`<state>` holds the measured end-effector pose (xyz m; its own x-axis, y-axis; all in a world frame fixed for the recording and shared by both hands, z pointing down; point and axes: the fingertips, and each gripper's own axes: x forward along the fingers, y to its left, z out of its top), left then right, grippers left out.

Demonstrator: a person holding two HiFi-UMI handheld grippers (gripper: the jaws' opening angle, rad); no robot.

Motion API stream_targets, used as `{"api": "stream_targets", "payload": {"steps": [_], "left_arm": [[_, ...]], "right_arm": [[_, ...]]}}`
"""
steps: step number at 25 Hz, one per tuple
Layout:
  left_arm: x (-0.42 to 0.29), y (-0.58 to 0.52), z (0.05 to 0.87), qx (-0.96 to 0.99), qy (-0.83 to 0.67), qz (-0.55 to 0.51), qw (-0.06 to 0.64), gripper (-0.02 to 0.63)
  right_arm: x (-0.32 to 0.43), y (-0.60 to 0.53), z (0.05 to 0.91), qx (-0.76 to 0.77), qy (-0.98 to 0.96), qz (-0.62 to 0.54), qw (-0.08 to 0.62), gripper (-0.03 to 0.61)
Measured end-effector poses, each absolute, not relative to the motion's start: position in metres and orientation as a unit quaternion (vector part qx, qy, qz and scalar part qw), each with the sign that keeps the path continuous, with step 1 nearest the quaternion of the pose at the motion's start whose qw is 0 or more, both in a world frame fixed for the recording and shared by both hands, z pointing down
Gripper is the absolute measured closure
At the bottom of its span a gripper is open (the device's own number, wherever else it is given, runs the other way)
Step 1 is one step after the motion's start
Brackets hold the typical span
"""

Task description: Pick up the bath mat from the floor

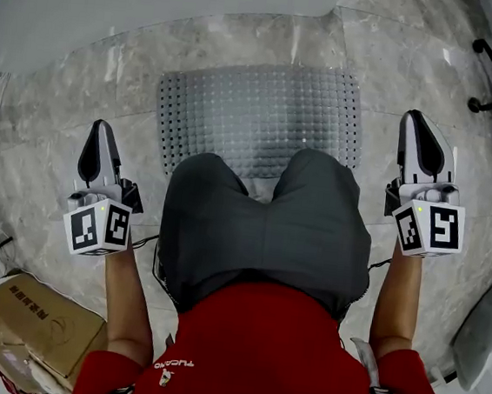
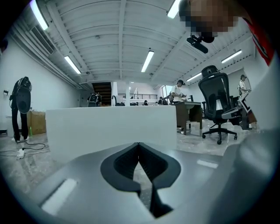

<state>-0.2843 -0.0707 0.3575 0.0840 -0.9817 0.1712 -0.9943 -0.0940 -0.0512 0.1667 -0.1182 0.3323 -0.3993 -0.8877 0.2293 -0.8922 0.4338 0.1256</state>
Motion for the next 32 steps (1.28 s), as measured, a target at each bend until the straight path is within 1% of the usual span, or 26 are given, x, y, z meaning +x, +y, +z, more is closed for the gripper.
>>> {"api": "stream_targets", "payload": {"steps": [6, 7, 8, 9, 12, 15, 18, 24, 32], "left_arm": [[-0.286, -0.078, 0.388, 0.739, -0.665, 0.088, 0.06, 0.607], [-0.286, -0.079, 0.393, 0.739, -0.664, 0.091, 0.064, 0.607], [-0.287, -0.08, 0.398, 0.739, -0.664, 0.095, 0.068, 0.606], [-0.289, -0.082, 0.404, 0.738, -0.663, 0.1, 0.073, 0.606], [-0.296, -0.087, 0.429, 0.735, -0.661, 0.111, 0.101, 0.6], [-0.303, -0.093, 0.46, 0.732, -0.655, 0.133, 0.134, 0.567], [-0.305, -0.096, 0.487, 0.732, -0.644, 0.164, 0.148, 0.544], [-0.303, -0.103, 0.55, 0.725, -0.625, 0.211, 0.197, 0.514], [-0.313, -0.102, 0.633, 0.69, -0.618, 0.265, 0.268, 0.453]], "right_arm": [[0.172, -0.123, 0.359, 0.537, -0.831, 0.028, 0.143, 0.57], [0.172, -0.124, 0.366, 0.536, -0.831, 0.036, 0.145, 0.555], [0.173, -0.125, 0.374, 0.535, -0.83, 0.044, 0.149, 0.511], [0.174, -0.126, 0.381, 0.534, -0.829, 0.052, 0.154, 0.491], [0.179, -0.13, 0.404, 0.533, -0.825, 0.076, 0.17, 0.468], [0.185, -0.136, 0.432, 0.528, -0.822, 0.101, 0.189, 0.44], [0.189, -0.142, 0.458, 0.524, -0.816, 0.115, 0.214, 0.419], [0.195, -0.148, 0.518, 0.509, -0.806, 0.153, 0.26, 0.403], [0.209, -0.155, 0.591, 0.494, -0.79, 0.2, 0.302, 0.381]]}}
